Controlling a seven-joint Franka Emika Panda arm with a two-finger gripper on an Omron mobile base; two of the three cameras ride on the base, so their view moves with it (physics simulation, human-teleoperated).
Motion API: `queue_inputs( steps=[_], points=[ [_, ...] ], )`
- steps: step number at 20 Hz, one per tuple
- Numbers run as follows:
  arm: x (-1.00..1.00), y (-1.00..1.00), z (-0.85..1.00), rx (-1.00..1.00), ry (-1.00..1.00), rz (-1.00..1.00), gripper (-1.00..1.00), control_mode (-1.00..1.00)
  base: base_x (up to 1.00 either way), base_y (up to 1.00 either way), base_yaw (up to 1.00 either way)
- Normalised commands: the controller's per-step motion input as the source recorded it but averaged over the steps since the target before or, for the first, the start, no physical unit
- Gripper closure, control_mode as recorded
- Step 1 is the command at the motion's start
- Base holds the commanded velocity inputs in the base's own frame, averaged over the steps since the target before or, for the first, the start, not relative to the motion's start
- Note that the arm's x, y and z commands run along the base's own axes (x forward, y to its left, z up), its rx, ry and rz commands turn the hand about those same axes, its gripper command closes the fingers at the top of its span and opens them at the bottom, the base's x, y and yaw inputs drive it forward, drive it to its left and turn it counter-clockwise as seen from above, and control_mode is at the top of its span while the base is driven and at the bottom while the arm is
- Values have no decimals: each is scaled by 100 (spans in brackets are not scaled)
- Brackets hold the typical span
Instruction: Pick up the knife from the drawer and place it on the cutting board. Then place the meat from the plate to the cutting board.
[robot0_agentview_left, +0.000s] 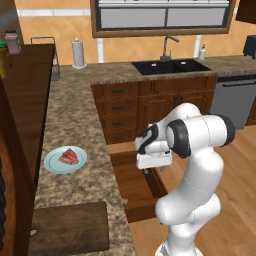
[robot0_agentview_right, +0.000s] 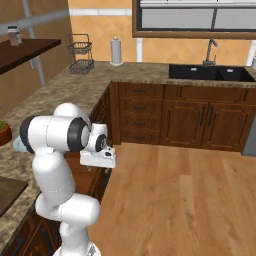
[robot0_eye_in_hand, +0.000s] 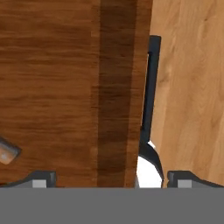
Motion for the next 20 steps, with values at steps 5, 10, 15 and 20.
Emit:
queue_inputs(
  steps=[5, 10, 15, 20],
  points=[
    [6, -1, -44, -1, 0, 0, -100, -100, 0, 0, 0],
    [0, -2, -6, 0, 0, 0, -100, -100, 0, 0, 0],
    [-6, -70, 0, 0, 0, 0, -100, -100, 0, 0, 0],
    [-15, -100, 1, -1, -3, 0, -100, -100, 0, 0, 0]
  ],
)
